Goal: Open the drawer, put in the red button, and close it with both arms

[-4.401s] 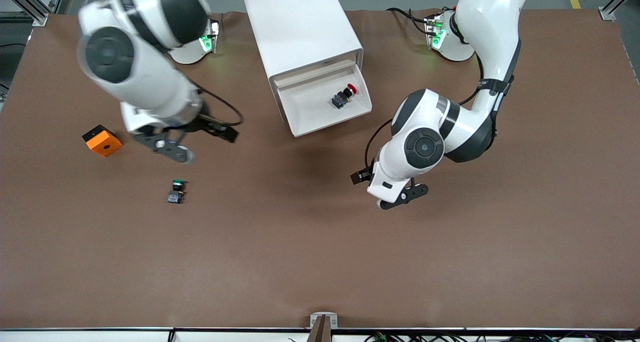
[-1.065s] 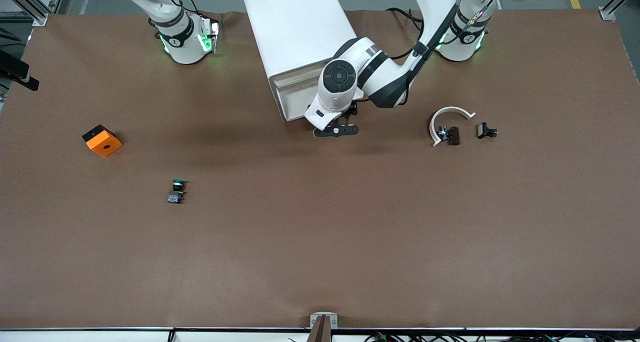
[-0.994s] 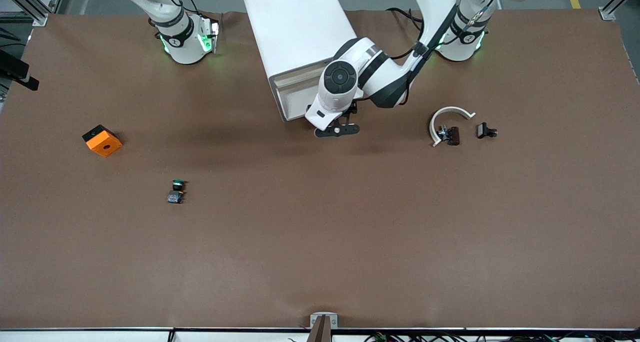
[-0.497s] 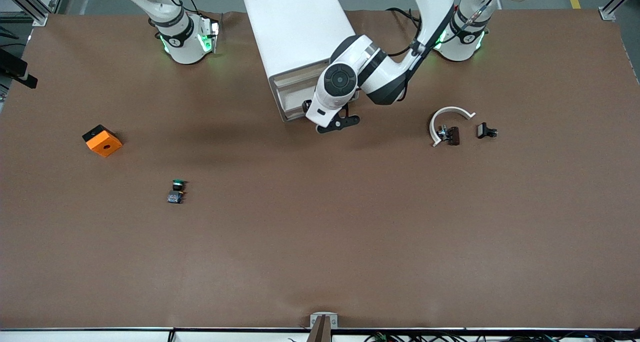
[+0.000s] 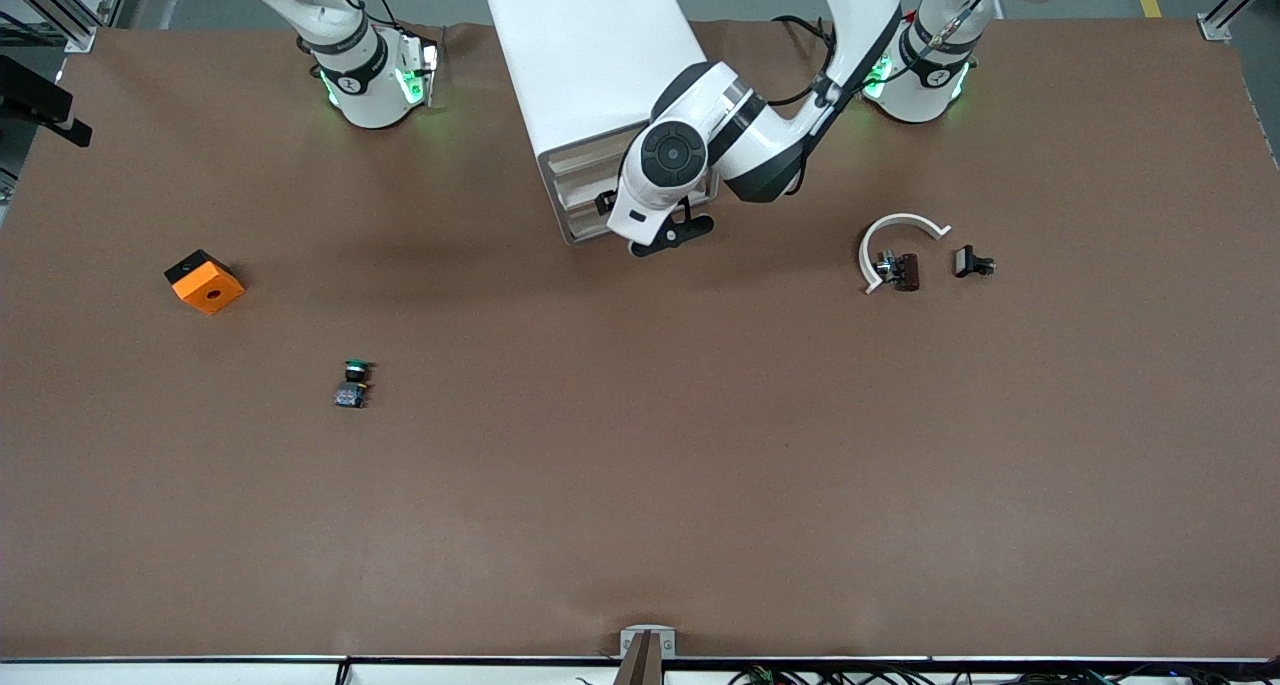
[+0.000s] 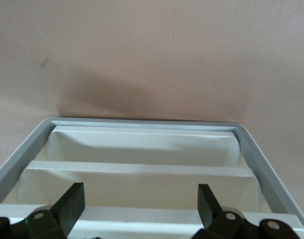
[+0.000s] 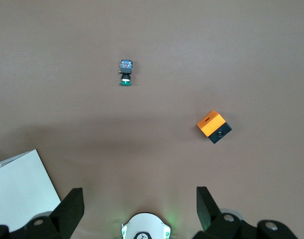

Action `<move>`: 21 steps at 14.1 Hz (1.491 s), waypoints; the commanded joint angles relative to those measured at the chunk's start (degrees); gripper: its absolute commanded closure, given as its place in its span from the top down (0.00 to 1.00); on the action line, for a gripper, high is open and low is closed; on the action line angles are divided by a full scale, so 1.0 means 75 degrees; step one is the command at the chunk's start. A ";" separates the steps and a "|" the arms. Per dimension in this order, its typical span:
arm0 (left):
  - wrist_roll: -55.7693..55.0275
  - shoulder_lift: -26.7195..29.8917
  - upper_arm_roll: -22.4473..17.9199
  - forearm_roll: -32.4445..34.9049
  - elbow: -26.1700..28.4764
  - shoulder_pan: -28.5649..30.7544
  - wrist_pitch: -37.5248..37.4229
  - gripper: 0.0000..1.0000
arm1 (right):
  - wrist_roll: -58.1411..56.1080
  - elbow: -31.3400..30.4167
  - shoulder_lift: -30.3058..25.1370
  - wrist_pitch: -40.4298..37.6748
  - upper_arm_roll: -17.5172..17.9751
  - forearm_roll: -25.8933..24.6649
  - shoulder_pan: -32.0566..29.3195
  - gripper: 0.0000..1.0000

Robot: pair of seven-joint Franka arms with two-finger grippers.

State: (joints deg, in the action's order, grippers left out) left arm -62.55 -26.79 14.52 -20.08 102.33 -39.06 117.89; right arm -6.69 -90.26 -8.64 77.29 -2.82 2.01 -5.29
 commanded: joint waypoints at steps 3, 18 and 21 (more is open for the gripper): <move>-0.0085 0.0068 0.0174 -0.0335 0.0113 -0.0006 -0.0354 1.00 | 0.0130 -0.0305 -0.0266 0.0148 0.0024 0.0013 0.0002 1.00; 0.0091 0.0079 -0.0037 0.0660 -0.0835 0.1093 -0.0496 1.00 | 0.0048 -0.0773 -0.0617 0.0710 0.0013 -0.0081 -0.0033 1.00; 0.0091 0.0232 -0.0025 0.0708 -0.0882 0.1621 -0.0496 1.00 | 0.0048 -0.0750 -0.0606 0.0757 0.0001 -0.0081 -0.0033 1.00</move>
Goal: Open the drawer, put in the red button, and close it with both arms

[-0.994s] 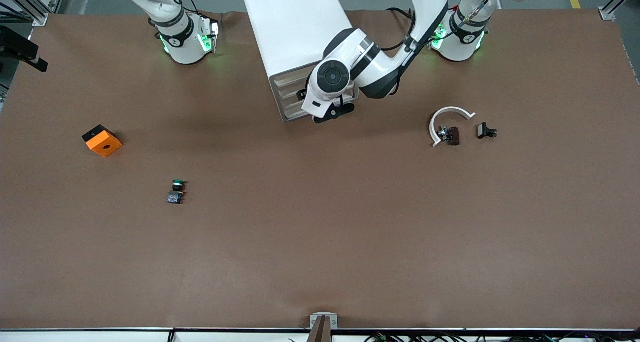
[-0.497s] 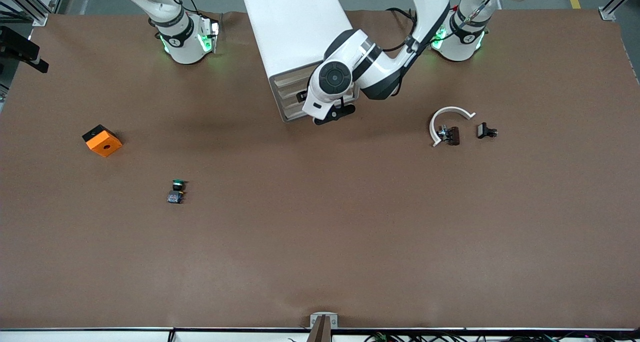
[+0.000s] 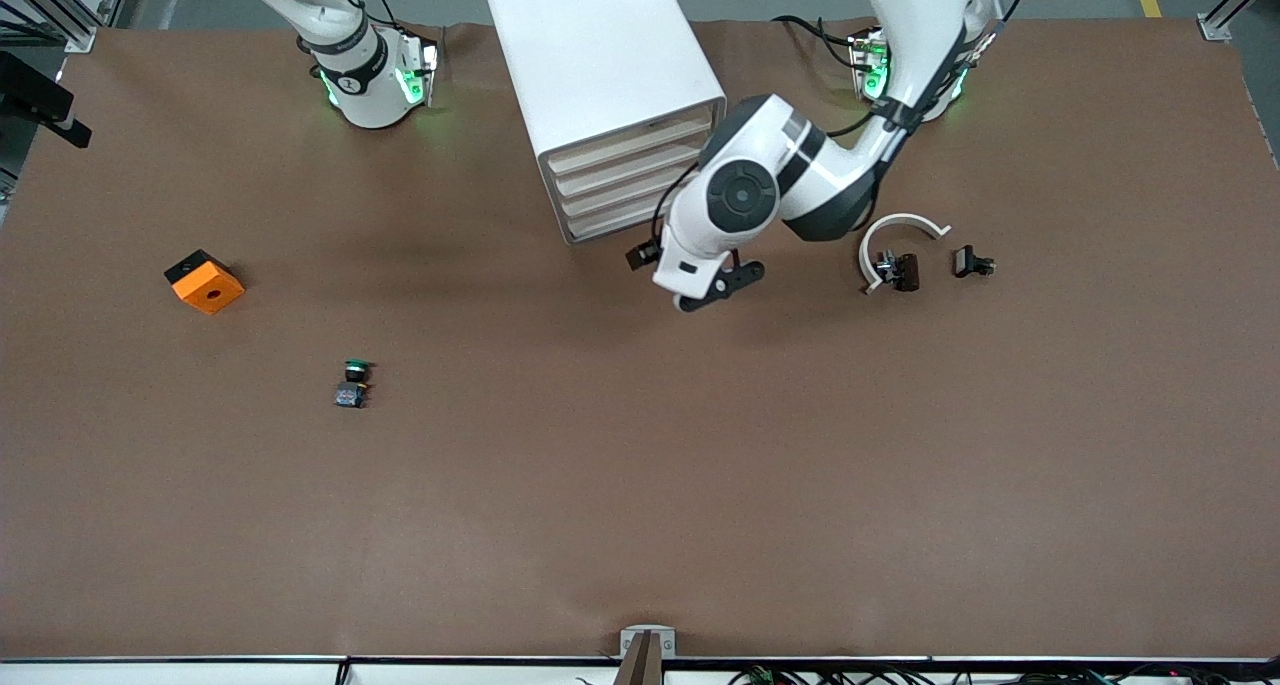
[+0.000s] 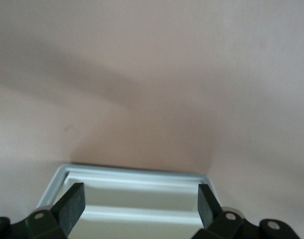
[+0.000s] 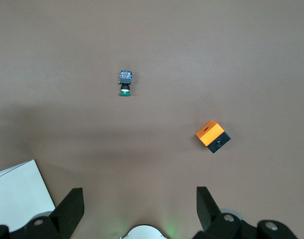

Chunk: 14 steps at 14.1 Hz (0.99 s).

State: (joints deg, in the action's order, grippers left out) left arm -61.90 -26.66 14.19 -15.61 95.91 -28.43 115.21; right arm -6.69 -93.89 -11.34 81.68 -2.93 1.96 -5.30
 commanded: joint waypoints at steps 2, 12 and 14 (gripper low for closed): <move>0.0027 0.0355 0.0019 0.0125 -0.0050 0.0508 -0.0138 1.00 | 0.0049 -0.0243 -0.0245 0.0207 0.0027 -0.0085 -0.0032 1.00; 0.6314 0.1526 0.0030 0.0816 0.1554 0.2323 -0.0162 1.00 | 0.0061 0.0132 -0.0128 0.0148 0.0050 -0.0179 -0.0009 1.00; 0.7078 0.1504 0.0030 0.0886 0.1637 0.2885 -0.0383 1.00 | 0.0061 0.0132 -0.0128 0.0125 0.0050 -0.0179 -0.0020 1.00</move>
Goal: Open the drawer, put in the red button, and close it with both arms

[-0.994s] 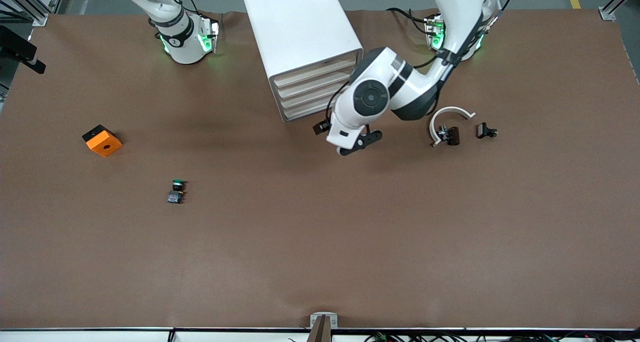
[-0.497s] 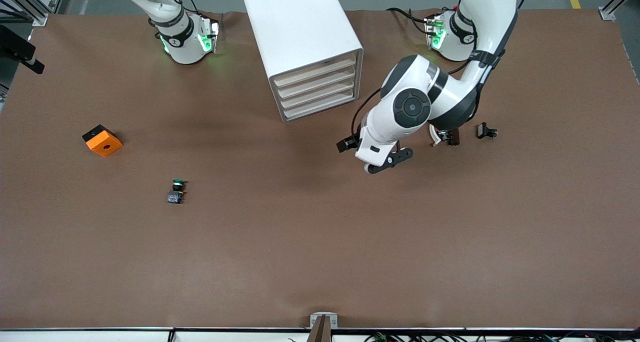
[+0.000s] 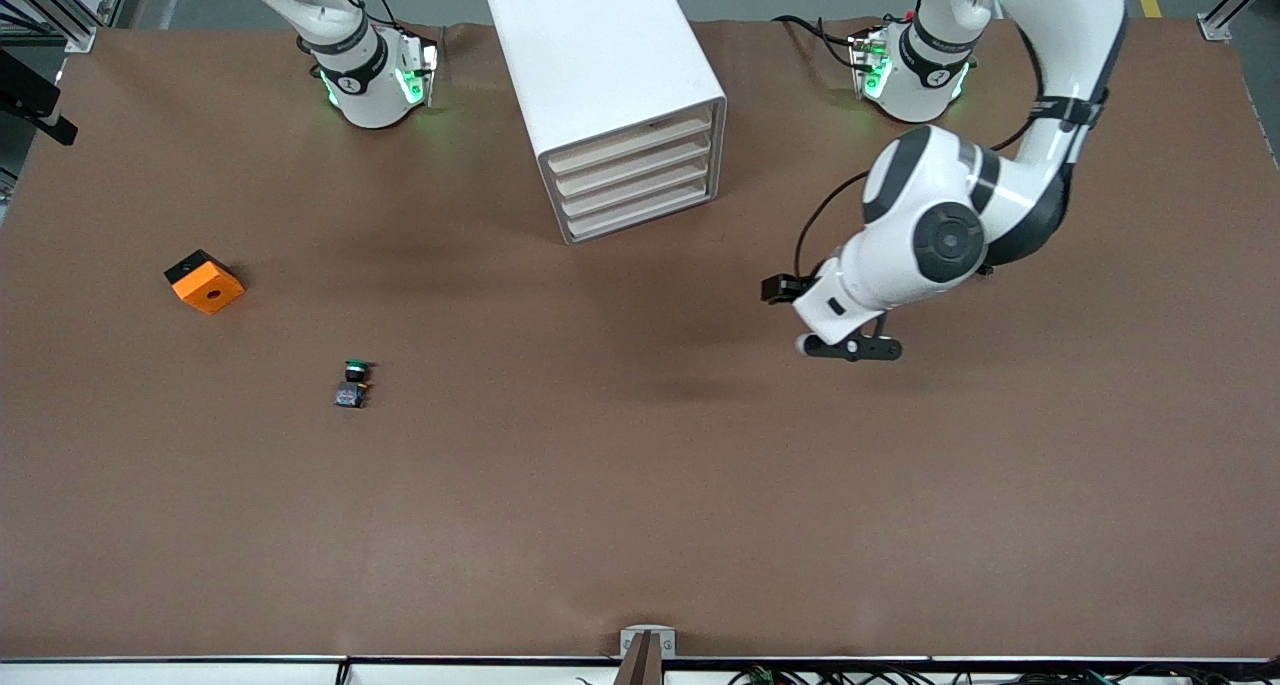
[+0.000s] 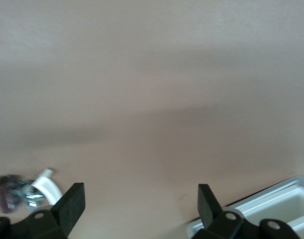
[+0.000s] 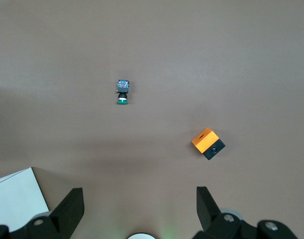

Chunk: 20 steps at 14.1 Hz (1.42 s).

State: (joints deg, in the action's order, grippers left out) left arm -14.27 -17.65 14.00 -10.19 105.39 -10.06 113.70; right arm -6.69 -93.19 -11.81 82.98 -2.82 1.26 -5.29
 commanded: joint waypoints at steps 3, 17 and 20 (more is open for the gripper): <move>0.2505 0.0361 0.0078 0.0831 0.0303 0.1433 -0.0990 1.00 | 0.0084 0.0039 -0.0067 -0.0130 0.0036 -0.0085 -0.0009 1.00; 0.4425 0.2716 -0.0050 0.0855 0.0385 0.3314 -0.2457 1.00 | 0.0072 0.0015 -0.0031 -0.0423 0.0036 -0.0097 -0.0021 1.00; 0.3474 0.2822 -0.0893 0.1206 0.0373 0.2165 -0.2457 1.00 | 0.0072 0.0015 -0.0031 -0.0423 0.0036 -0.0097 -0.0009 1.00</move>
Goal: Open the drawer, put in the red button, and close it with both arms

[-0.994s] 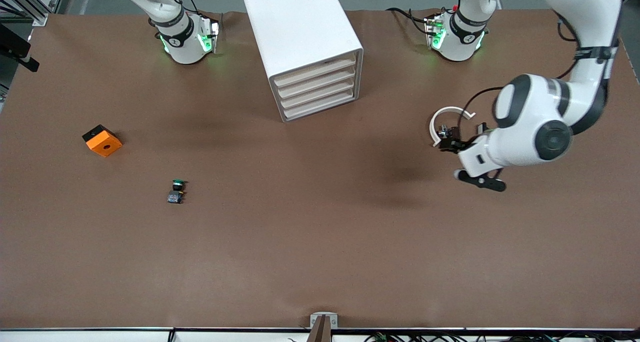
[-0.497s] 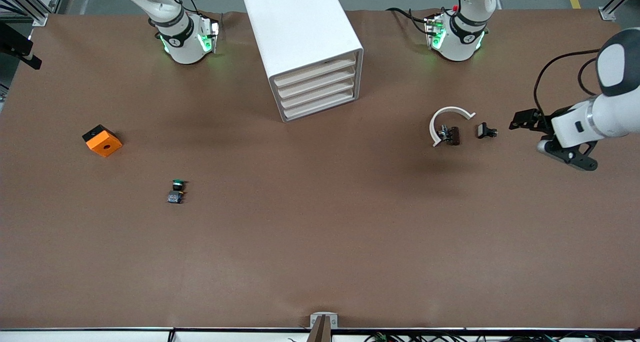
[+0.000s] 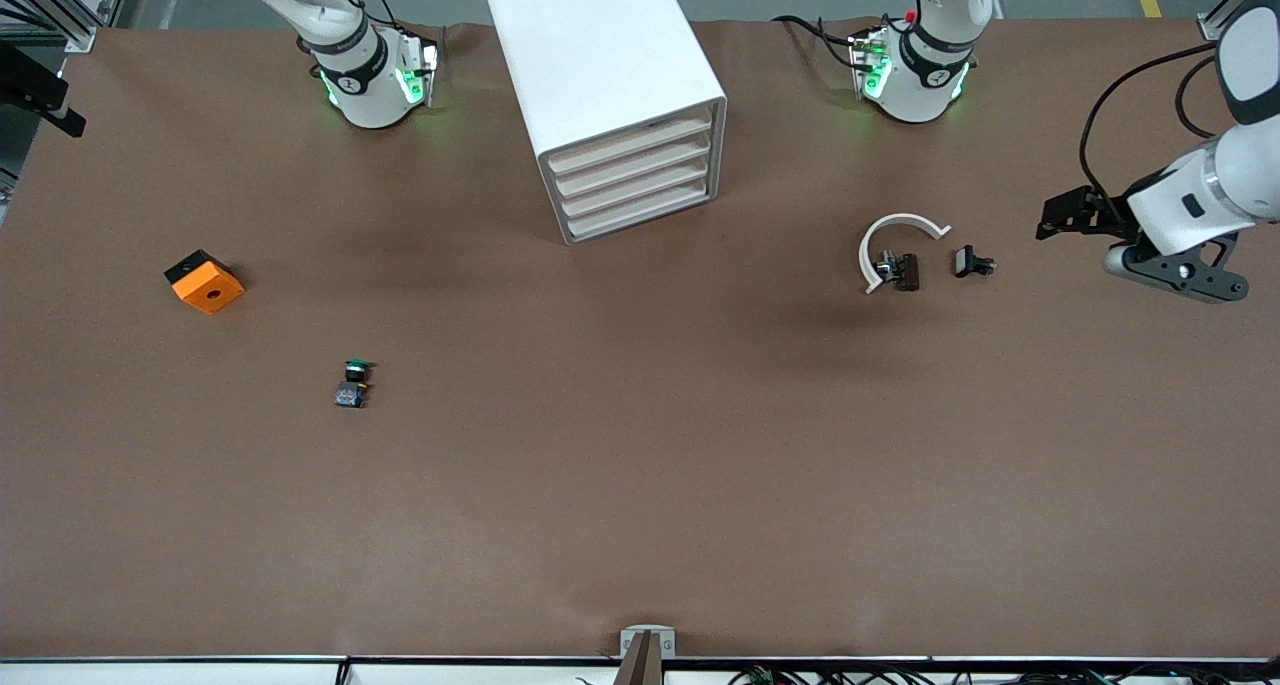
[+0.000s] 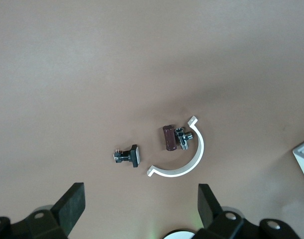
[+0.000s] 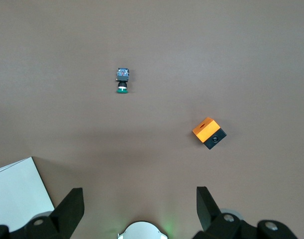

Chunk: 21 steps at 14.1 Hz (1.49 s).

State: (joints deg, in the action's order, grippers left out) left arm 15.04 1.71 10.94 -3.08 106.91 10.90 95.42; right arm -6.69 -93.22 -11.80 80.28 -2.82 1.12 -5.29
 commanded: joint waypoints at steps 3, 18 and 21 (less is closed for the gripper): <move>-0.0949 0.0264 -0.0835 0.0574 0.0183 -0.1274 -0.0020 1.00 | 0.0072 0.0019 -0.0033 -0.0052 0.0036 -0.0079 -0.0021 1.00; -0.2181 -0.0157 -0.1142 0.0446 -0.2137 -0.1218 -0.0664 1.00 | 0.0072 0.0019 -0.0033 -0.0063 0.0036 -0.0079 -0.0009 1.00; -0.2088 -0.0158 -0.1142 0.0458 -0.2161 -0.1184 -0.0700 1.00 | 0.0060 0.0019 -0.0033 -0.0063 0.0036 -0.0079 -0.0021 1.00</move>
State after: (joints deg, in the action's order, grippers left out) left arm -0.38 1.24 2.14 0.14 92.59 1.85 91.79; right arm -6.69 -93.23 -11.79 80.23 -2.80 1.11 -5.29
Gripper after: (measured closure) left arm 0.000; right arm 0.000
